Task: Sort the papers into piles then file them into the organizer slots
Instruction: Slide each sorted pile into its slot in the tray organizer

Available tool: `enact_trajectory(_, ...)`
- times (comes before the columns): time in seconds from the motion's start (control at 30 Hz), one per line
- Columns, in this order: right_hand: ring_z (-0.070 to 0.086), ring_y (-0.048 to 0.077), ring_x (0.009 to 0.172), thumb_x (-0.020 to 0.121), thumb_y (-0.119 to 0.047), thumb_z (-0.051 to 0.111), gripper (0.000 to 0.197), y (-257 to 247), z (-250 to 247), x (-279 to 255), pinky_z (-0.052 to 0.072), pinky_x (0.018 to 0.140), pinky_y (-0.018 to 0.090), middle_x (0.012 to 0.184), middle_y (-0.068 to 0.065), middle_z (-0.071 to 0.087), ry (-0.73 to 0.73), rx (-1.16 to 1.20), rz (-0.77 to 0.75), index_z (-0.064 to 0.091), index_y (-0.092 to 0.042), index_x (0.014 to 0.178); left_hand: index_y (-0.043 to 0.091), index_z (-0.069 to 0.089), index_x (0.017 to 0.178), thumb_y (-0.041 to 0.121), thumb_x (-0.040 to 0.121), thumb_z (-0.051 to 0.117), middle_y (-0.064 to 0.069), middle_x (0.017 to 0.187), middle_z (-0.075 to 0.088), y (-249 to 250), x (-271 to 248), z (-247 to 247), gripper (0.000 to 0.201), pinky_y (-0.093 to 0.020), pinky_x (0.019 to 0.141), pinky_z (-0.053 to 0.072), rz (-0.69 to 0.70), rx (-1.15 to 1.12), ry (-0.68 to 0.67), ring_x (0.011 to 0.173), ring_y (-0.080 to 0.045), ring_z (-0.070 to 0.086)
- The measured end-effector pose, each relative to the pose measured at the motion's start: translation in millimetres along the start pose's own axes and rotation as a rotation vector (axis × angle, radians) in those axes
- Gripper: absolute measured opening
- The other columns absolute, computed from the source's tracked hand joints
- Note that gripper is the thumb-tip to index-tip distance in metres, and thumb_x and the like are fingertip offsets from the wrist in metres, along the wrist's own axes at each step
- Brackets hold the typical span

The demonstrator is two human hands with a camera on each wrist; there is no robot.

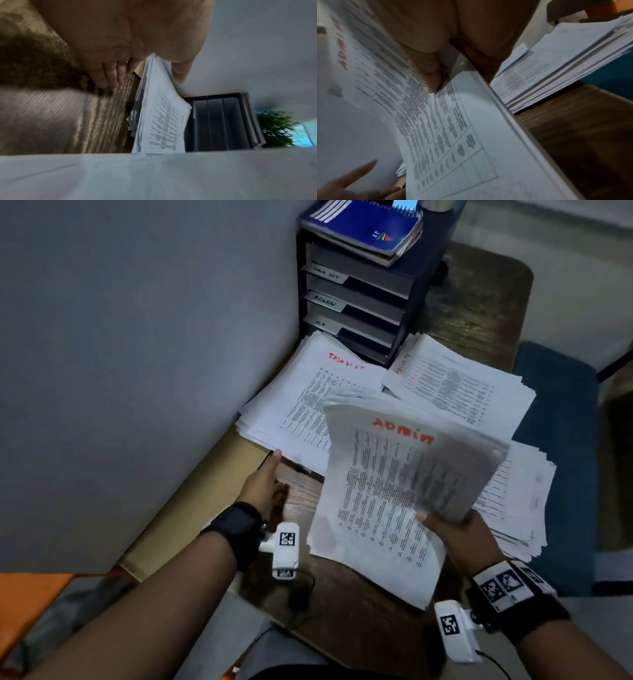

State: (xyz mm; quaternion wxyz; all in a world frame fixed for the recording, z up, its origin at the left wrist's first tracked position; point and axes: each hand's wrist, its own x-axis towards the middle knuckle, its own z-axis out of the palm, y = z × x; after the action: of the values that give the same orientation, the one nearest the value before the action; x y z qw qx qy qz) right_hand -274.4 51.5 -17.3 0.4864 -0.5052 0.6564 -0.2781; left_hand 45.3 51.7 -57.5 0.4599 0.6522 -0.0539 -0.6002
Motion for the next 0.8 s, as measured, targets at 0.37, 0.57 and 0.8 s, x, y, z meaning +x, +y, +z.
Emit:
enact_trajectory(0.37,0.065,0.011,0.088,0.076,-0.010,0.080,0.025,13.6,-3.0,2.2,0.049,0.085,0.035,0.092,-0.005,0.071,0.006,0.065,0.051,0.070,-0.019,0.097,0.007,0.068,0.092,0.037,0.075,0.076,-0.002,0.070,0.064,11.8,65.1,33.5,0.036,-0.033,0.063,0.043,-0.058,-0.113,0.165,0.049,-0.021,0.051)
enact_trajectory(0.57,0.066,0.012,0.085,0.077,-0.003,0.077,0.021,15.1,-3.0,1.2,0.051,0.079,0.033,0.090,-0.003,0.071,-0.005,0.128,0.054,0.070,-0.017,0.091,0.013,0.067,0.094,0.045,0.083,0.070,0.002,0.079,0.065,21.8,75.1,44.3,0.034,-0.035,0.074,0.053,-0.087,0.035,0.193,0.073,-0.024,0.064)
enact_trajectory(0.8,0.073,0.013,0.078,0.057,-0.037,0.090,0.041,19.2,-4.3,2.5,0.058,0.078,0.042,0.087,0.002,0.076,-0.034,0.182,0.071,0.074,-0.017,0.089,0.002,0.061,0.104,0.039,0.092,0.066,-0.006,0.074,0.059,28.3,70.7,44.7,0.039,-0.027,0.048,0.040,-0.085,0.226,0.284,0.057,-0.021,0.053)
